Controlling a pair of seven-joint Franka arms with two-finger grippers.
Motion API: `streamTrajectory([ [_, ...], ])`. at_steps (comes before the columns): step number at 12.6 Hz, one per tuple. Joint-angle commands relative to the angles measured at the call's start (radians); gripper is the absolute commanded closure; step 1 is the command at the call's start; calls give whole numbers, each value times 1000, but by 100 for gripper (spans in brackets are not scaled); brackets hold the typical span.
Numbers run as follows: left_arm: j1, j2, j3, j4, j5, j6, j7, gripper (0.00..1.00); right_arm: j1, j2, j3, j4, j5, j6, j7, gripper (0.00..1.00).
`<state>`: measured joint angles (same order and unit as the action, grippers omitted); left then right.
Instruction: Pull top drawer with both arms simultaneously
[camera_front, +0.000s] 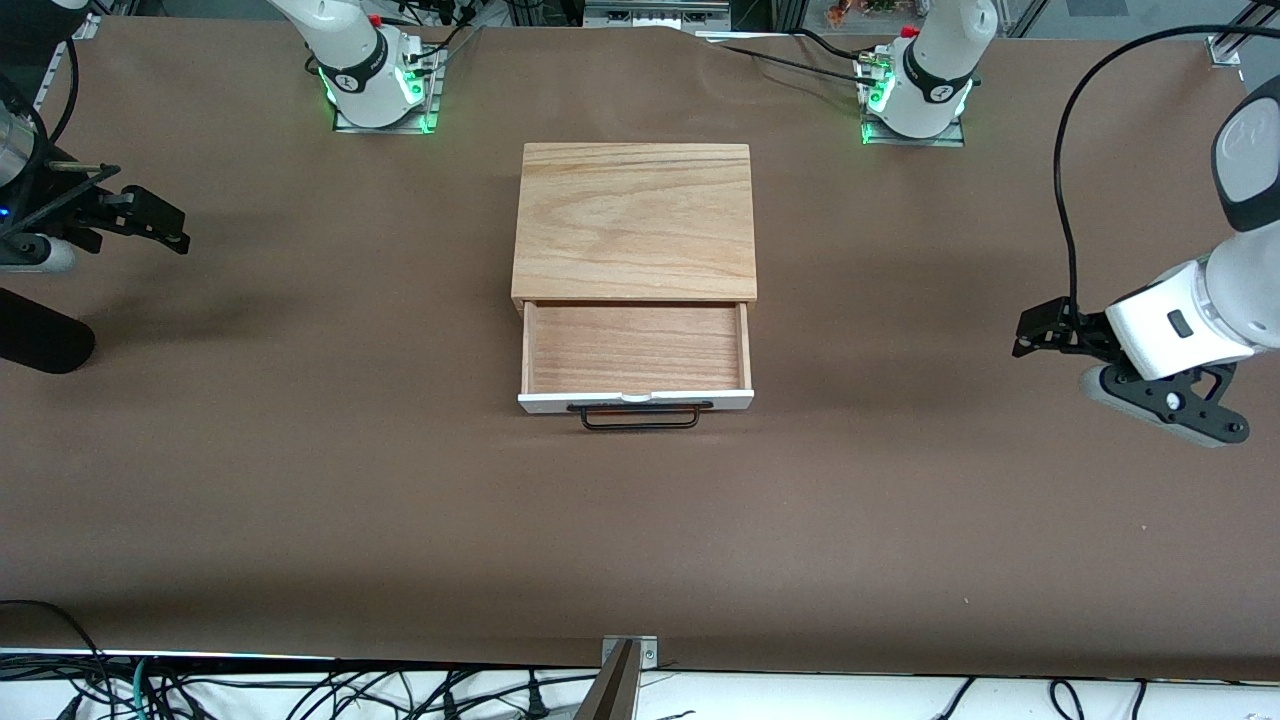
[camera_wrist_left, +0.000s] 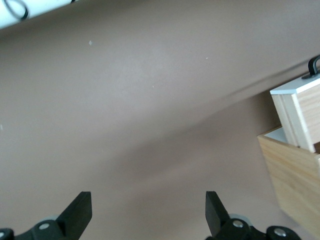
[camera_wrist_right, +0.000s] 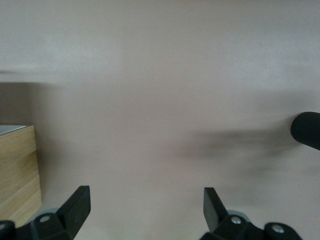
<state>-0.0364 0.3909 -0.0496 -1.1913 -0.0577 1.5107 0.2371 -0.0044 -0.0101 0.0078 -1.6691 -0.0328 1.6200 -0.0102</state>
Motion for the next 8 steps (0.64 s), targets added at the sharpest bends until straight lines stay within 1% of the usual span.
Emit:
streamTrajectory([
  [1,-2,-78,-13,-72,29,-27,-131,0,-5,10,5,28,16,-25,3,0],
  [6,-10,-177,-22,-187,27,-67,-275,0,-5,10,5,28,16,-25,6,0],
  [8,-8,-188,-21,-208,18,-67,-295,0,-5,10,6,28,17,-23,7,0],
])
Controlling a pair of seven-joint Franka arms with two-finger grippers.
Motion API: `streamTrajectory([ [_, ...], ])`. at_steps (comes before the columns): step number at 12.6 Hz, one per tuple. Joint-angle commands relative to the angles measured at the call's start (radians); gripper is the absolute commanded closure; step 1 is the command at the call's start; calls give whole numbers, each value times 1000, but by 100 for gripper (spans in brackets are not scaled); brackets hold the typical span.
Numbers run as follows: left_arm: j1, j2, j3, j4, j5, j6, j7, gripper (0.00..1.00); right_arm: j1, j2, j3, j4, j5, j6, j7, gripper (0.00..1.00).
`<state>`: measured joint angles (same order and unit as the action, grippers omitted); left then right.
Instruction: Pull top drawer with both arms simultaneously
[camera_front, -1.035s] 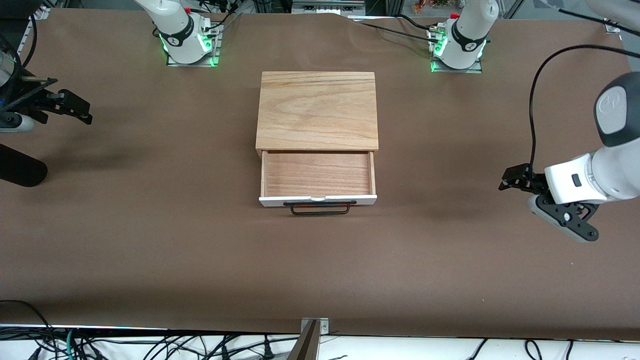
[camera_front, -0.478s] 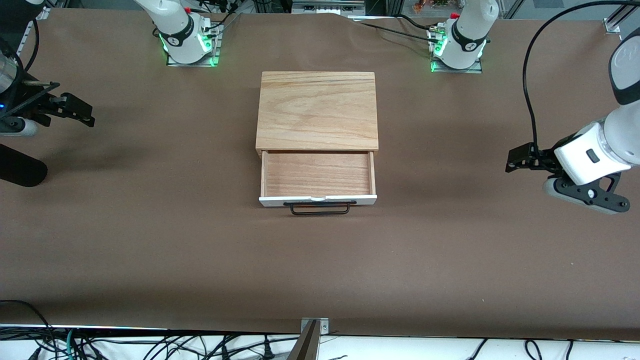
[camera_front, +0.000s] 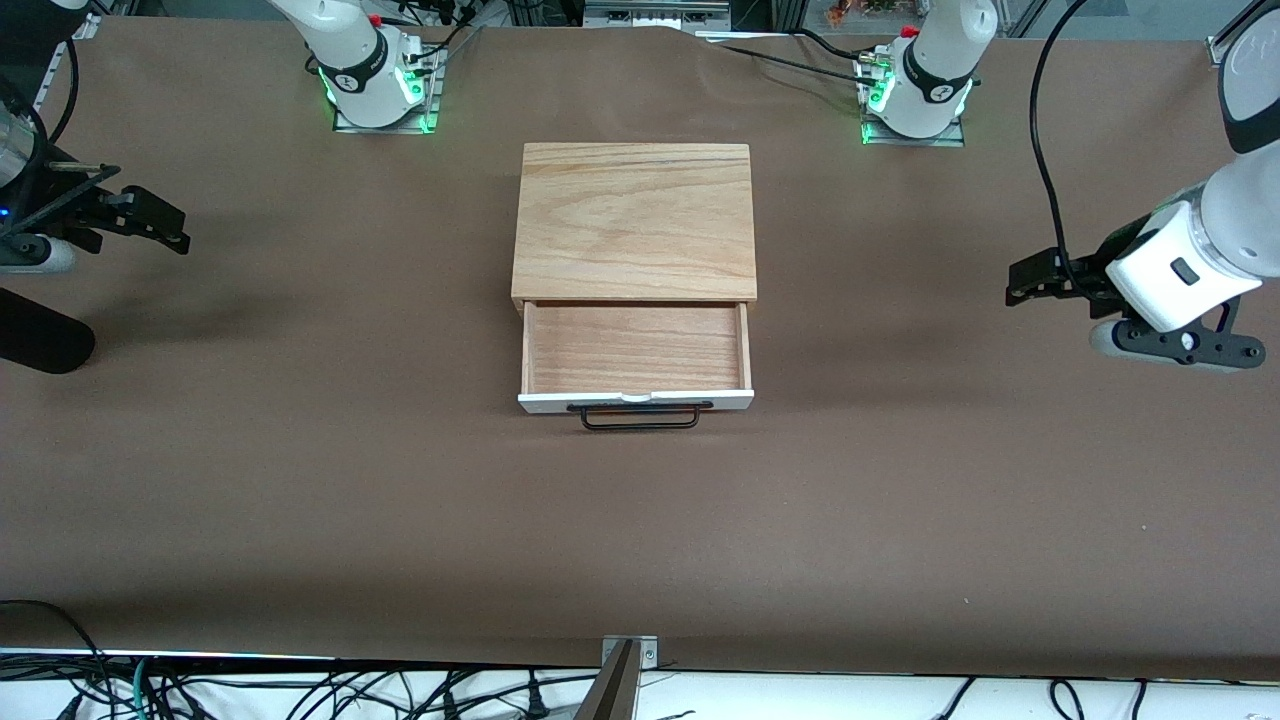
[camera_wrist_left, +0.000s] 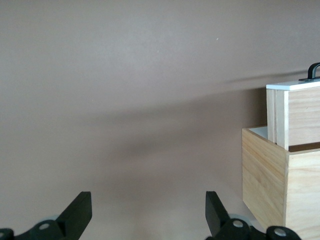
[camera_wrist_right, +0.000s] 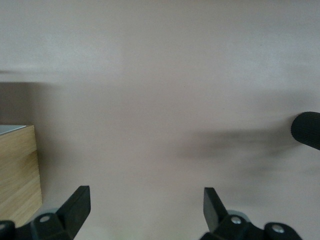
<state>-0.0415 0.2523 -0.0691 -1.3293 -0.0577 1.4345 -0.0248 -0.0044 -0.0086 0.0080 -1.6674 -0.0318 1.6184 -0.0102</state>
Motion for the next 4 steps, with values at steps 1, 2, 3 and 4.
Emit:
streamTrajectory([
  [1,0,-50,-1,-71,18,7,-37,0,-3,9,6,26,17,-23,7,0],
  [2,5,-48,-3,-70,16,6,-37,0,-5,9,6,26,17,-23,7,0],
  [3,0,-42,-1,-64,16,3,-37,0,-5,9,6,26,17,-23,9,0],
  [4,-5,-42,-3,-62,16,3,-38,0,-5,9,6,26,17,-23,7,0],
])
